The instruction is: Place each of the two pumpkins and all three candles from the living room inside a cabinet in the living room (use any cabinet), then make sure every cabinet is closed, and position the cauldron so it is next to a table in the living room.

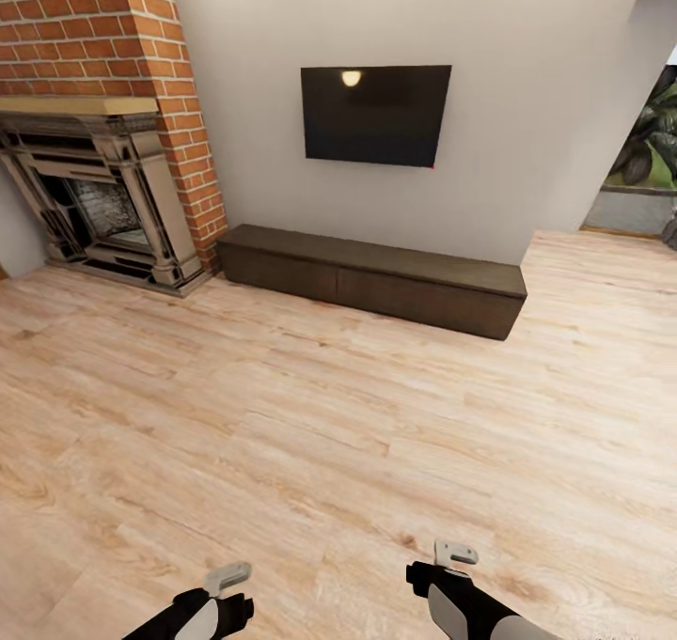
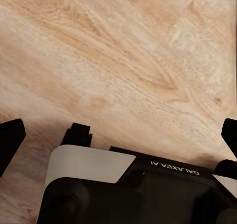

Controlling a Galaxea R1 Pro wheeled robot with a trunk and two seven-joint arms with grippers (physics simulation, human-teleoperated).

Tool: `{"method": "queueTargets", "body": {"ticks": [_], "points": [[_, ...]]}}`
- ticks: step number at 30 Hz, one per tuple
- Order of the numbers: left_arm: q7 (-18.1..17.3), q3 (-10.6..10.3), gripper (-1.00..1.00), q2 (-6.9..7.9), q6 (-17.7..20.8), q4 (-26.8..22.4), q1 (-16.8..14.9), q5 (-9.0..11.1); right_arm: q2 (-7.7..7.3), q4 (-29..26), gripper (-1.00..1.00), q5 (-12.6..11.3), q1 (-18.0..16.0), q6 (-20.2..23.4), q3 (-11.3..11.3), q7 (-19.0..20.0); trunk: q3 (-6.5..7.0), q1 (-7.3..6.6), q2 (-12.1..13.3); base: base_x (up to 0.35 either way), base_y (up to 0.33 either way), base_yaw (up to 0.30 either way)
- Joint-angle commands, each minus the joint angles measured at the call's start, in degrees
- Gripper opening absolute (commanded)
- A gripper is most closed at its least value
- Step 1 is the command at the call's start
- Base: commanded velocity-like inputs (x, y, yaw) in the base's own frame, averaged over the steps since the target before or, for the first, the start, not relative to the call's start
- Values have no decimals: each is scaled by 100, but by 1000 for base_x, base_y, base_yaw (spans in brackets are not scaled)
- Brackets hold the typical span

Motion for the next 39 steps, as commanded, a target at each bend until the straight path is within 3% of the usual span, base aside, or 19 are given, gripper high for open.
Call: {"method": "queueTargets", "body": {"ticks": [1, 24, 39], "points": [[45, -48, 100, 8, 24, -22, 1, 59, -1, -10, 100, -23, -4, 35, 48, -40, -5, 2, -3, 210, 109, -281], [45, -48, 100, 15, 21, -22, 1, 59, -1, -10, 100, -23, -4, 35, 48, -38, -5, 2, -3, 222, 9, -282], [49, -48, 100, 42, 20, -22, 1, 64, 32, -10, 100, 2, -4, 18, 56, -68, 22, 2, -3, 128, 18, -274]]}}
